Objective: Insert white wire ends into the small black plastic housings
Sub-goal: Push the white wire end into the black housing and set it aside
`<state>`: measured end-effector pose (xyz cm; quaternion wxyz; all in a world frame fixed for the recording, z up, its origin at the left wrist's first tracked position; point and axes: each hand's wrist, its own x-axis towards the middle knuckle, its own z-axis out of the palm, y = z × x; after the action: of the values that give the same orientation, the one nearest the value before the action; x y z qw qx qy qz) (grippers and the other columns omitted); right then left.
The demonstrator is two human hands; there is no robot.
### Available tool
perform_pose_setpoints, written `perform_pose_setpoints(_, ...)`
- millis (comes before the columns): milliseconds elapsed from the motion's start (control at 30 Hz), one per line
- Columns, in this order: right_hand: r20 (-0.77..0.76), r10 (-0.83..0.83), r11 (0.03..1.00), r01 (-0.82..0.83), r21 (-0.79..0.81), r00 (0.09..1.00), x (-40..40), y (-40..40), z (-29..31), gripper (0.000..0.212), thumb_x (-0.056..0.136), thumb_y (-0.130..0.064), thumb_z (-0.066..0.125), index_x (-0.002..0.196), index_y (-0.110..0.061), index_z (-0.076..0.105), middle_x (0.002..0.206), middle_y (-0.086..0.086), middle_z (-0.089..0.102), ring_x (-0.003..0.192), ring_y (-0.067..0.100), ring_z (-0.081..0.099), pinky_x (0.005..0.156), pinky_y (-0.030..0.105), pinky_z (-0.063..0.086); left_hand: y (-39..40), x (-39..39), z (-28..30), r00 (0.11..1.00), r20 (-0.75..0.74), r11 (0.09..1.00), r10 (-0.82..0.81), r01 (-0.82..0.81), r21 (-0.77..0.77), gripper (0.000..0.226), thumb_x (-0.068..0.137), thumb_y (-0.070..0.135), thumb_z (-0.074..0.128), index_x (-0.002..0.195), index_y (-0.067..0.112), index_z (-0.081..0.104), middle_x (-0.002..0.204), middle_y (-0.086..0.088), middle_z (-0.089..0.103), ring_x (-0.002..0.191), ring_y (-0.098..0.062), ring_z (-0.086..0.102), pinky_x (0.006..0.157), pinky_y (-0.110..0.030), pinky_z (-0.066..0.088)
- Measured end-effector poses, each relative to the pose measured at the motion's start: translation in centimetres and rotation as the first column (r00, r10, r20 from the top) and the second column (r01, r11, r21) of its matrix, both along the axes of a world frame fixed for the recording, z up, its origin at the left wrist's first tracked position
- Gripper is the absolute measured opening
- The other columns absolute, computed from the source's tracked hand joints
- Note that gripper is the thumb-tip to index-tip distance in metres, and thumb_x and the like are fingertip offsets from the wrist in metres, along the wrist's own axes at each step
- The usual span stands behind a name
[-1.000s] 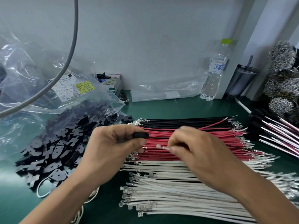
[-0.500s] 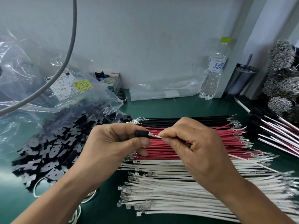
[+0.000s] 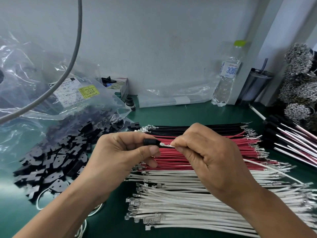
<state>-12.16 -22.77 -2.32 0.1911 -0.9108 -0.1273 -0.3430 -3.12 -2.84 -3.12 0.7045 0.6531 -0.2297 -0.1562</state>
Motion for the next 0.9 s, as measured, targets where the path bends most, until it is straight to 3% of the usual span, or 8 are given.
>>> perform_pose_setpoints(233, 0.021, 0.028, 0.998, -0.029, 0.053, 0.999, 0.06, 0.32, -0.41, 0.016, 0.098, -0.023, 0.063, 0.098, -0.015, 0.077, 0.090, -0.008, 0.065, 0.080, 0.008, 0.064, 0.066, 0.031, 0.054, 0.18, 0.08, 0.12, 1.000, -0.010, 1.000, -0.014, 0.014, -0.006, 0.026, 0.066, 0.023, 0.084, 0.090, 0.014, 0.083, 0.085, -0.017, 0.079, 0.067, -0.030, 0.076, 0.067, -0.025, 0.060)
perform_pose_setpoints(900, 0.020, -0.028, 0.998, 0.027, 0.058, 0.999, -0.16, 0.36, 0.08, 0.014, 0.097, -0.025, 0.061, 0.094, -0.019, 0.074, 0.089, -0.013, 0.063, 0.079, 0.006, 0.063, 0.064, 0.028, 0.053, 0.26, 0.50, -0.56, 0.999, 0.028, 0.999, -0.045, 0.045, -0.025, 0.023, 0.070, 0.024, 0.083, 0.091, 0.013, 0.082, 0.084, -0.017, 0.078, 0.067, -0.028, 0.075, 0.067, -0.025, 0.060)
